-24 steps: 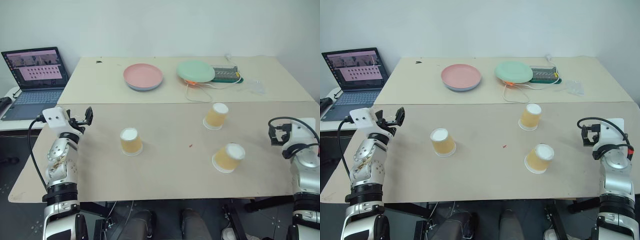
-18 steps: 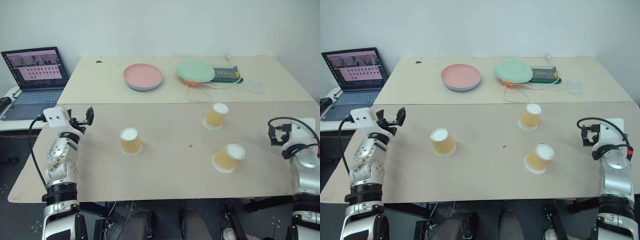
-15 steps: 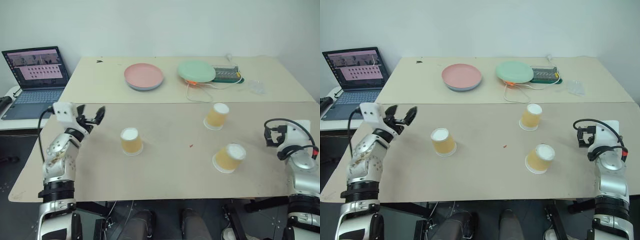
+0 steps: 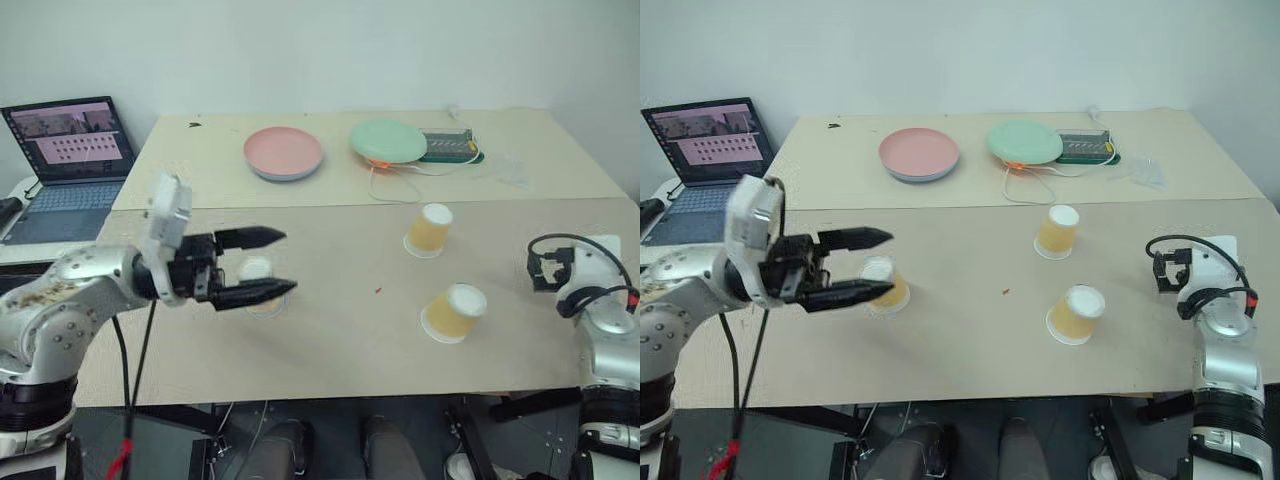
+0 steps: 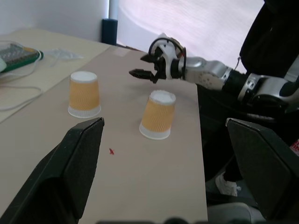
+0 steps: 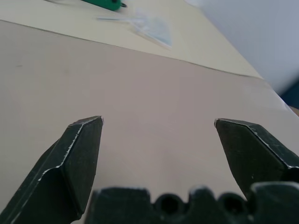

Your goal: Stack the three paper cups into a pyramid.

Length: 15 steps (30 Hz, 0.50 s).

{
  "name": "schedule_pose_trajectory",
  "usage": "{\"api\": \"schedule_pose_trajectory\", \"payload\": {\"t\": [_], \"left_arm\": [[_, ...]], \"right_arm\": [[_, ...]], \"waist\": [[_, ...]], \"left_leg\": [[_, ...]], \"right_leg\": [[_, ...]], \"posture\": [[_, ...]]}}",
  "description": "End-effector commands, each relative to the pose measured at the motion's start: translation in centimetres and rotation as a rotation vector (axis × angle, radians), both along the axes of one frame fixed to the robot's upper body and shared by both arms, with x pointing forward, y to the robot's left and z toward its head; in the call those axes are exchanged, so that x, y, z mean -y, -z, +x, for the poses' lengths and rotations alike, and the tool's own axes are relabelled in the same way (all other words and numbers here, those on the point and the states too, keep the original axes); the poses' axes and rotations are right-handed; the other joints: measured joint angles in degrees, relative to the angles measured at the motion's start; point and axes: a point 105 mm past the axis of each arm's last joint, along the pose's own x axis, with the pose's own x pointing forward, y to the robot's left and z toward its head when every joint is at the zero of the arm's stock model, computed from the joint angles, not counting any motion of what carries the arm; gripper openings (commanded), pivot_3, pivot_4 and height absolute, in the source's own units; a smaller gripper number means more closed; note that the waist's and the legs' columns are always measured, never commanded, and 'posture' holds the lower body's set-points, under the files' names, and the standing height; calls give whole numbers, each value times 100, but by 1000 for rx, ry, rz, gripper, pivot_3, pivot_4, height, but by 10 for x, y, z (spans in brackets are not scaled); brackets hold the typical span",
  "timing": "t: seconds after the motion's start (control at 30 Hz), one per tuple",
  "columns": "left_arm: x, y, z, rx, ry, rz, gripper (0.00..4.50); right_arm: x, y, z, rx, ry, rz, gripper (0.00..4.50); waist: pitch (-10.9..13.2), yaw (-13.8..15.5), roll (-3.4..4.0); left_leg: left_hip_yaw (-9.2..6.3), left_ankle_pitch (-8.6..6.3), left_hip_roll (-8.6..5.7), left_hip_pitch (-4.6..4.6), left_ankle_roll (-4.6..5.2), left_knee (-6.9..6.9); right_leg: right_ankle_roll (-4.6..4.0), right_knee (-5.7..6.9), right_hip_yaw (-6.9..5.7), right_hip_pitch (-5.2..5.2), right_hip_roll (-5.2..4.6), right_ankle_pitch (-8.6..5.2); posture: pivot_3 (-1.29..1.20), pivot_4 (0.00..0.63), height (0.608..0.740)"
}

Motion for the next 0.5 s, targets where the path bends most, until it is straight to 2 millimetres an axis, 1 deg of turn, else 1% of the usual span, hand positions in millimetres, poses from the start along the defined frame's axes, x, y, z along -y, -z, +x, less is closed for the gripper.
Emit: {"api": "schedule_pose_trajectory", "payload": {"t": [0.03,0.13,0.2,0.23,0.3,0.37,0.5], "left_arm": [[0,-5,-3,55,13,37,4465],[0,-6,-2,59,17,32,4465],[1,-6,-2,56,28,28,4465],[2,-5,-3,53,32,27,4465],[2,-4,-3,46,41,29,4465],[2,-3,-3,43,45,32,4465],[2,-4,-4,37,54,30,4465]], "right_arm": [[-11,-20,-21,-118,-282,-108,4500],[-2,-18,-46,-274,-414,-169,4500],[13,-17,-62,-395,-442,-222,4500],[14,-17,-70,-451,-476,-235,4500],[6,-20,-78,-506,-561,-233,4500],[-14,-21,-82,-527,-662,-215,4500],[-43,-19,-83,-537,-772,-210,4500]], "waist": [[0,14,-2],[7,50,10],[7,49,10],[11,31,16],[12,-3,15],[13,-31,13],[14,-51,13]], "left_leg": [[0,-1,0,2,2,0],[-1,-11,5,1,15,1],[1,-18,4,1,14,-1],[1,-19,4,0,13,-1],[3,-20,10,0,12,-1],[6,-20,19,1,11,-1],[33,-24,49,5,5,-1]], "right_leg": [[4,0,-2,3,-1,-3],[4,-13,-10,8,-3,-7],[5,-19,-11,9,-6,-8],[5,-24,-12,10,-9,-8],[5,-29,-13,14,-20,-7],[2,-31,-13,15,-34,-5],[-14,-27,-37,12,-49,-4]], "posture": [[0,150,717],[0,150,717],[0,150,717],[0,150,717],[0,150,717],[0,150,717],[0,150,717]]}}
